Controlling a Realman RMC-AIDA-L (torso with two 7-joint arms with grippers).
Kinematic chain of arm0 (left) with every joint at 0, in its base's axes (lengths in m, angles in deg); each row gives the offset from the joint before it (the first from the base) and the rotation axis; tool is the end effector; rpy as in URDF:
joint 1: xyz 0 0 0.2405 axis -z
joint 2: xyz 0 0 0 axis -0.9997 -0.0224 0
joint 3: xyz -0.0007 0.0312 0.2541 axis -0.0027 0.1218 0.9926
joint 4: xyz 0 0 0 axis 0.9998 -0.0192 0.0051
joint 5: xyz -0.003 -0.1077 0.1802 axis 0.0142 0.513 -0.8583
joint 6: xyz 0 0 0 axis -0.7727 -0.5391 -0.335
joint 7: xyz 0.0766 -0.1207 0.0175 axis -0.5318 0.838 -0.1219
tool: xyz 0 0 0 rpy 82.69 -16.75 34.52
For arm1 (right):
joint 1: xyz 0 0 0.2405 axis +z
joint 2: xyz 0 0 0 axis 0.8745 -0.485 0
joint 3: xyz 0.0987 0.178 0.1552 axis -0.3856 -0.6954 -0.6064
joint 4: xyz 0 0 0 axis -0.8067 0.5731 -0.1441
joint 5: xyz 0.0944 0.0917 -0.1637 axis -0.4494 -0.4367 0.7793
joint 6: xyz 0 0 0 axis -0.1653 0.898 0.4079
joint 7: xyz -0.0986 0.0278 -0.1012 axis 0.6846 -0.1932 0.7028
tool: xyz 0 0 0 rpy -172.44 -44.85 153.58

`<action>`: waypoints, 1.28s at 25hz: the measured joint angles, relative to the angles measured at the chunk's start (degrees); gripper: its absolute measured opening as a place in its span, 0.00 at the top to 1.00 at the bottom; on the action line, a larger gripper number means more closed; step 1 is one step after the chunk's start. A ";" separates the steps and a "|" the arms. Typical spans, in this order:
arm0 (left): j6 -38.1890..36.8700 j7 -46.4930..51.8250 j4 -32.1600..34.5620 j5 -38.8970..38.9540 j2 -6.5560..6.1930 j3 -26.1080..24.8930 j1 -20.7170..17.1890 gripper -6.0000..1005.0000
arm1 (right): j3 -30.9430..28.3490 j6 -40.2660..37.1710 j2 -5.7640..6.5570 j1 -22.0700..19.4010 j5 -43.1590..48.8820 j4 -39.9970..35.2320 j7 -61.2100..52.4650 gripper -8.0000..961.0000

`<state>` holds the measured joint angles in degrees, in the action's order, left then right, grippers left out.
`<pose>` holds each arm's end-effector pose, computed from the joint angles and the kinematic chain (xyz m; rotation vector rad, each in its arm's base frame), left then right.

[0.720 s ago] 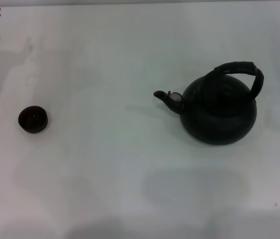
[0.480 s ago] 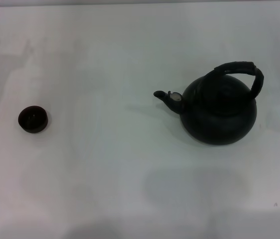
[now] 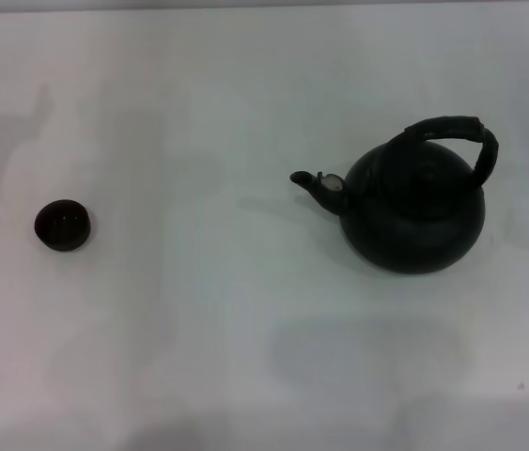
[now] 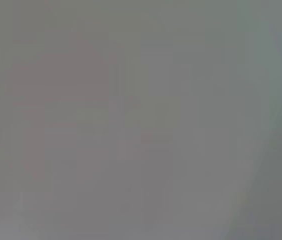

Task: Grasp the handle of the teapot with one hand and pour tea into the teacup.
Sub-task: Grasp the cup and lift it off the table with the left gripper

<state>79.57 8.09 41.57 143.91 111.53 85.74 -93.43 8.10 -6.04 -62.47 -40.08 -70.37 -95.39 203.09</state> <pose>-0.2917 0.3213 0.0842 -1.6432 -0.9110 -0.6510 0.4143 0.3017 0.0749 -1.3512 0.6395 0.5381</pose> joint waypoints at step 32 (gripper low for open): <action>-7.91 49.03 5.76 -49.23 0.65 18.10 -6.53 0.13 | 0.60 -11.52 0.16 2.68 0.53 -1.20 0.83 0.12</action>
<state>71.65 57.12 47.33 94.67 112.19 103.84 -99.96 8.70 -17.56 -62.31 -37.40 -69.84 -96.59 203.93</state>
